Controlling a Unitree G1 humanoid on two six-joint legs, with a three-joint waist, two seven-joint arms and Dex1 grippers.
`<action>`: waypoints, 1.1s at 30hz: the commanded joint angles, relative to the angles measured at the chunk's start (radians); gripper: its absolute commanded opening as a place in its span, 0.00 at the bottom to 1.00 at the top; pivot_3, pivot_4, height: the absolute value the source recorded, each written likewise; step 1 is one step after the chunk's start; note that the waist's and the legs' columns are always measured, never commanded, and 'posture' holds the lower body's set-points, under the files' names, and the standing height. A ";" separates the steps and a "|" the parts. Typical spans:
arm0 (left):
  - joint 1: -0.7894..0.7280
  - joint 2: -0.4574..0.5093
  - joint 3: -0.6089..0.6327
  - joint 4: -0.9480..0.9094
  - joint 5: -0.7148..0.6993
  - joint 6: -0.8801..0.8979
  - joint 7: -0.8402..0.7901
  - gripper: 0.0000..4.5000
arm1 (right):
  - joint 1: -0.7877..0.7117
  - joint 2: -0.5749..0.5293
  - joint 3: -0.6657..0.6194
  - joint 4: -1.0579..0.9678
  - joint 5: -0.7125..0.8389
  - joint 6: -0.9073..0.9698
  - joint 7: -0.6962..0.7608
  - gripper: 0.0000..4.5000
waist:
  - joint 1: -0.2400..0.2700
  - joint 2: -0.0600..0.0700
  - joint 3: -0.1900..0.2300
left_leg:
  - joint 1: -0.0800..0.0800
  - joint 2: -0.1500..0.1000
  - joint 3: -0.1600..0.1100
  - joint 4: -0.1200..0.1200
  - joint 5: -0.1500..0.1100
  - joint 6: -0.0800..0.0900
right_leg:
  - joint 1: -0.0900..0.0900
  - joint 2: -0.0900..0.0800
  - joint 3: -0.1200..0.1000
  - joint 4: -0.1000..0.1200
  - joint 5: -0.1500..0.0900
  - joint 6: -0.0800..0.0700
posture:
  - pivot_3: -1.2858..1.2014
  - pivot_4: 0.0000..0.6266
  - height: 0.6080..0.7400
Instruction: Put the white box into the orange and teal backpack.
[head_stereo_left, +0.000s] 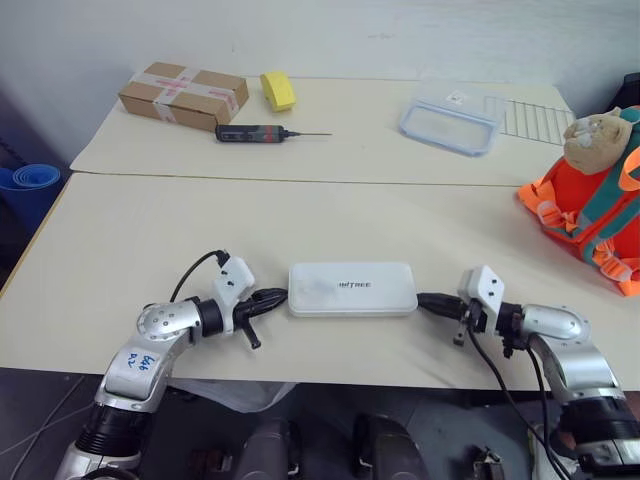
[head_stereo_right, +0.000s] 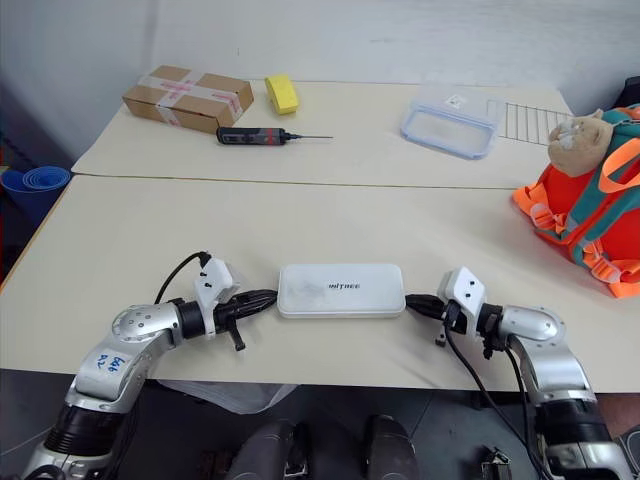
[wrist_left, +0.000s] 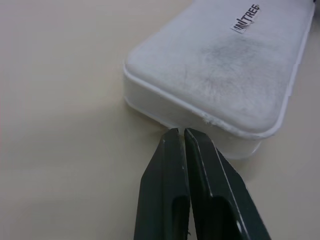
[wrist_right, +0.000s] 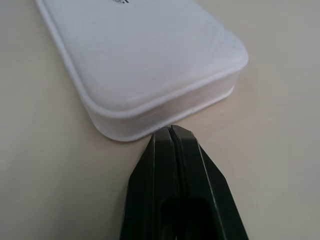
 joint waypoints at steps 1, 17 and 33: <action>0.000 -0.010 -0.010 -0.017 -0.011 -0.009 -0.014 0.04 | 0.029 -0.016 -0.019 -0.077 0.022 0.032 -0.003 0.00 | -0.001 0.000 0.000 | 0.000 0.000 0.000 0.000 0.000 0.000 | 0.000 0.000 0.000 -0.001 0.000 0.000 | 0.52 0.24 1.00; -0.346 0.301 0.181 0.270 -0.601 1.163 -0.172 0.74 | 0.058 -0.141 -0.091 0.032 -0.022 -0.081 0.056 0.00 | 0.002 -0.001 0.001 | 0.000 -0.002 -0.002 0.000 0.001 0.000 | 0.000 0.004 -0.001 0.004 -0.001 -0.001 | 0.52 0.24 1.00; -0.644 0.042 0.073 0.735 -0.592 1.168 0.075 0.99 | -0.109 -0.098 0.017 0.103 -0.100 -0.081 0.057 0.00 | -0.002 -0.004 0.002 | 0.000 -0.002 -0.001 0.003 0.002 -0.002 | -0.001 0.005 0.001 0.006 -0.001 0.000 | 0.52 0.24 1.00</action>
